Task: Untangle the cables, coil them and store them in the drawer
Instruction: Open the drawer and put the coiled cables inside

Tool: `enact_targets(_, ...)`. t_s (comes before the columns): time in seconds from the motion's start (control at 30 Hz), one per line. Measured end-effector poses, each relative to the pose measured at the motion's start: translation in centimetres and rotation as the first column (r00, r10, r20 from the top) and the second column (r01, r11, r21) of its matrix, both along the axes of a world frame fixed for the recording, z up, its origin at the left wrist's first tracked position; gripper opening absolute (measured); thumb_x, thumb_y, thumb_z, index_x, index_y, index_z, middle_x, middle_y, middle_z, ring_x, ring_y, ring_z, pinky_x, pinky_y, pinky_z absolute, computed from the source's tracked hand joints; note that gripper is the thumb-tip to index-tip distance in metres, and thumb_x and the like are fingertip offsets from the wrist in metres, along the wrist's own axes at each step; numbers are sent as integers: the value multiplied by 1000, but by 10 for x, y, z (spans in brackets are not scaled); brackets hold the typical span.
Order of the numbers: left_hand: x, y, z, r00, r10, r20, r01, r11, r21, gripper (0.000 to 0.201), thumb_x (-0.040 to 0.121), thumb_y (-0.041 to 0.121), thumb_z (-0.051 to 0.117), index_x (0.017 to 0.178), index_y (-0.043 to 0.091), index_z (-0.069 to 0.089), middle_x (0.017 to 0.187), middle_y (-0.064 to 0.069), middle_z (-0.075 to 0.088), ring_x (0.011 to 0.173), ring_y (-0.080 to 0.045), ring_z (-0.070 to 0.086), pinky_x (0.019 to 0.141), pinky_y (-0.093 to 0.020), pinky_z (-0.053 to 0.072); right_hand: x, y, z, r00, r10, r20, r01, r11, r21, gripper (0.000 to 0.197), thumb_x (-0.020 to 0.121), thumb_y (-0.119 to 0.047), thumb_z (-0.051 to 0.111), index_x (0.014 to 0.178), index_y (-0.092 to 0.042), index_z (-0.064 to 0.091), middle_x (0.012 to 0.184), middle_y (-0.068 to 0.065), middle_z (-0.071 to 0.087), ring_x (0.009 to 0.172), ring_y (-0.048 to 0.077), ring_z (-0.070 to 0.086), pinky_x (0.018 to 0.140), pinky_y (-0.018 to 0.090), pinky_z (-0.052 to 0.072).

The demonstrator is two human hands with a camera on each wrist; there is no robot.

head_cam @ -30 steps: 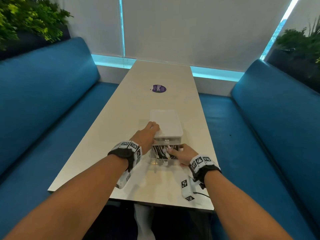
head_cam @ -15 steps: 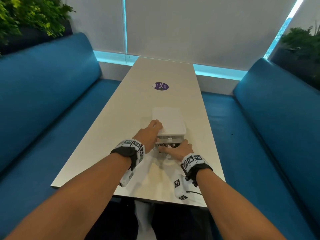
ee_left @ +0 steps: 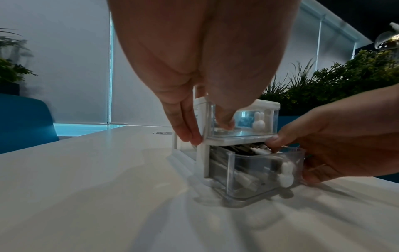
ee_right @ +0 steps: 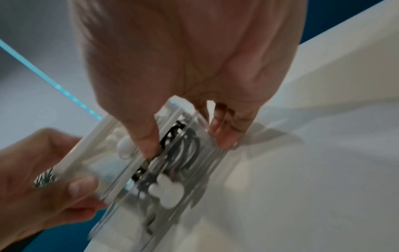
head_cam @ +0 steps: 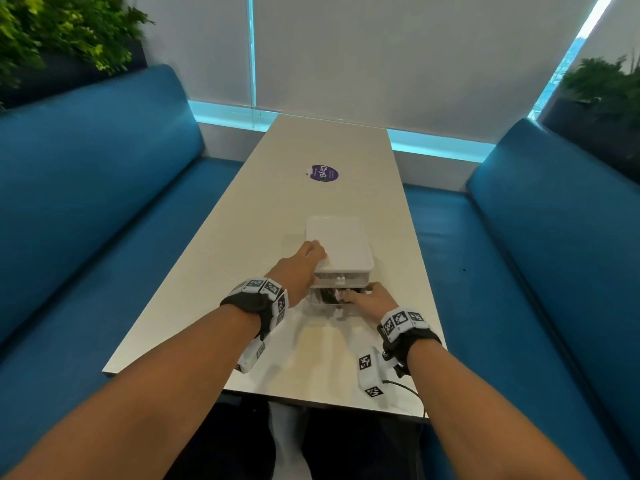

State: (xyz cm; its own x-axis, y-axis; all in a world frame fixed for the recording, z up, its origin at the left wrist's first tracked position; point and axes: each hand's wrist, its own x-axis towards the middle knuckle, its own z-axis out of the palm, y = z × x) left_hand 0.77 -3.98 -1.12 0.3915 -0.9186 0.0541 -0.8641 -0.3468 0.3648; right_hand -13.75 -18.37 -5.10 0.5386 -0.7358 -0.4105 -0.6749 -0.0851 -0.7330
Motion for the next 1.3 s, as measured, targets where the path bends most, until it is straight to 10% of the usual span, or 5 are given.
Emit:
enact_targets(0.2, 0, 4, 5, 999, -11, -32, 12, 1000, 6, 65, 96, 4, 52, 152, 13, 20, 154, 5, 27, 106, -30, 63, 80, -36, 52, -26, -3, 8, 958, 192, 213, -212, 974, 74, 84, 56, -33, 79, 133, -36, 46, 127, -6, 59, 111, 21, 61, 95, 47, 54)
enact_targets(0.33, 0, 5, 6, 999, -9, -38, 10, 1000, 10, 59, 97, 5, 52, 148, 14, 24, 152, 4, 28, 100, -32, 65, 79, -43, 54, -37, -3, 7, 919, 291, 266, -320, 945, 72, 89, 67, -13, 87, 140, -31, 40, 131, -6, 58, 110, 15, 62, 75, 29, 59)
enact_targets(0.73, 1, 6, 3, 995, -3, -99, 2, 1000, -9, 73, 89, 14, 63, 149, 19, 22, 152, 8, 25, 97, -30, 64, 81, -42, 54, -36, -4, 6, 967, 217, 131, -184, 956, -227, 63, 76, -24, 83, 133, -22, 56, 119, -6, 67, 81, -2, 62, 56, 6, 43)
enact_targets(0.9, 1, 19, -11, 992, -39, -118, 30, 997, -78, 95, 76, 22, 80, 149, 26, 19, 154, 12, 19, 98, -25, 64, 80, -40, 57, -36, -6, 10, 963, 252, 97, -218, 937, -273, 66, 71, -33, 87, 130, -23, 60, 116, -6, 70, 90, 10, 66, 81, 24, 49)
enact_targets(1.3, -3, 14, -21, 997, -4, -74, -7, 988, -156, 81, 80, 0, 71, 145, 18, 27, 151, 6, 24, 104, -27, 64, 84, -41, 56, -27, 6, 10, 981, 172, 91, -134, 935, -329, 42, 78, -27, 81, 115, -17, 62, 104, -3, 68, 84, 13, 64, 67, 18, 47)
